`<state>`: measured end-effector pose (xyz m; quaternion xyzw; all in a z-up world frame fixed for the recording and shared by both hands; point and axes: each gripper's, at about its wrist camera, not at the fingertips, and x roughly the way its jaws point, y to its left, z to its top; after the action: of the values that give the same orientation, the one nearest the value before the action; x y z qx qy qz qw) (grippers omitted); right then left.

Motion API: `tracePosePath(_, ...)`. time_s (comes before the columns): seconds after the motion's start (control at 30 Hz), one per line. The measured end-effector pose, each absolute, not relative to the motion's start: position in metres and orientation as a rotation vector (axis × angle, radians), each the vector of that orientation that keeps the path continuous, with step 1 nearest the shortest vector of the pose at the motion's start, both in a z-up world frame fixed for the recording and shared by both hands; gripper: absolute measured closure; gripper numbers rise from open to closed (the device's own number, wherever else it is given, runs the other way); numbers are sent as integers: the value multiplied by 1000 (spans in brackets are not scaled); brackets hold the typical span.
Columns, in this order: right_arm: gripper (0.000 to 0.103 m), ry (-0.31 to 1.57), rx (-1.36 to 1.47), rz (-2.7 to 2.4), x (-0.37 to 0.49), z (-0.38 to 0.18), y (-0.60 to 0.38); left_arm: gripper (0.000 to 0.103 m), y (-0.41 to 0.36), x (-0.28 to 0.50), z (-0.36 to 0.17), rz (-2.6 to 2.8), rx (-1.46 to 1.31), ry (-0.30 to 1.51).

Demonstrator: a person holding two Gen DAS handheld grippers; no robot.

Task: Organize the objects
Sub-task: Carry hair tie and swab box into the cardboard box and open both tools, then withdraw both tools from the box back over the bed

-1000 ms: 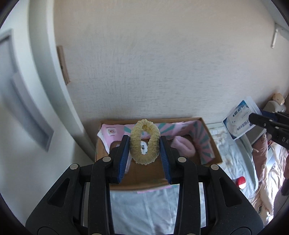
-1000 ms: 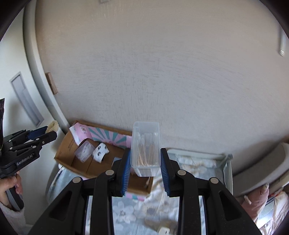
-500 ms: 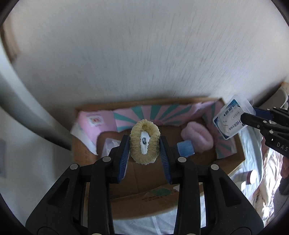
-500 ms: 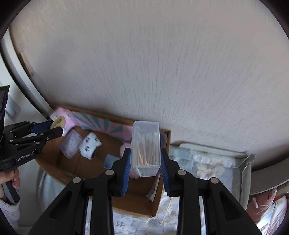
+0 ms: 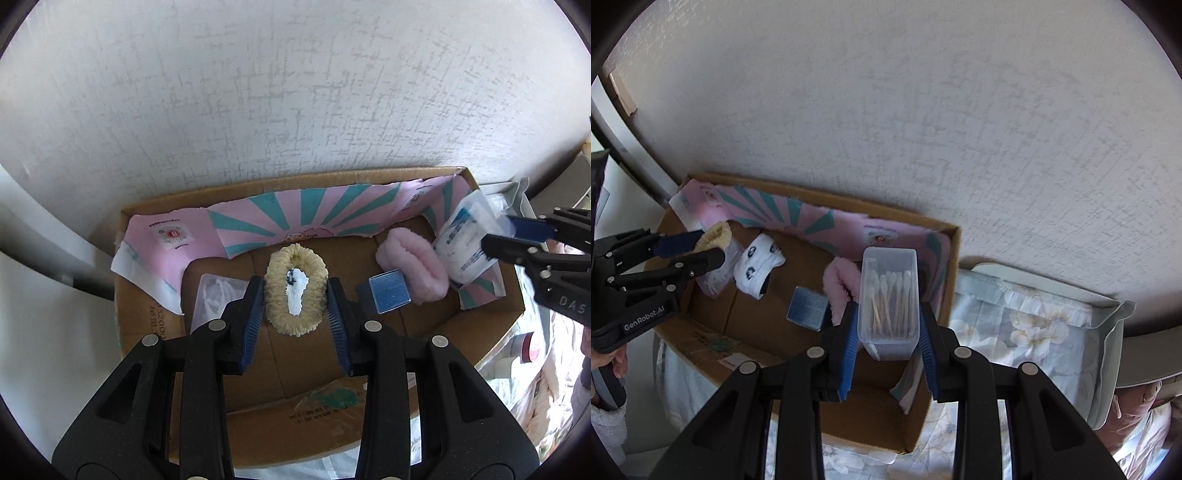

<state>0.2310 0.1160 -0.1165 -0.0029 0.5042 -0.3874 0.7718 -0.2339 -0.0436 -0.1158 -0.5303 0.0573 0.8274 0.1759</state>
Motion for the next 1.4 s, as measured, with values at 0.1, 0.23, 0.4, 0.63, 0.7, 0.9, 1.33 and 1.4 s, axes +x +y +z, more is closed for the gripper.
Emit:
tracePosePath(0.1, 67, 1069, 46, -783, 235, -116, 118, 2, -41, -228, -111, 2355, -1494, 178)
tracePosePath(0.23, 20, 1043, 97, -745, 237, -110, 123, 0, -47, -228, -105, 2354, -1454, 122)
tracePosePath(0.4, 20, 1017, 109, -759, 235, -105, 122, 0, -47, -225, -105, 2363, -1449, 121)
tracePosePath(0.63, 20, 1006, 97, -751, 230, -98, 130, 0, -50, -215, -87, 2383, -1429, 105)
tracePosePath(0.7, 20, 995, 102, -744, 228, -97, 131, 0, -52, -213, -81, 2390, -1420, 103)
tracePosePath(0.9, 20, 959, 131, -741, 214, -87, 137, 0, -54, -205, -59, 2408, -1383, 97)
tracePosePath(1.33, 20, 727, -7, -847, 156, -11, 192, 0, -58, -145, 42, 2645, -1042, 70)
tracePosePath(1.4, 20, 686, -44, -848, 141, -3, 203, 0, -55, -126, 53, 2670, -979, 60)
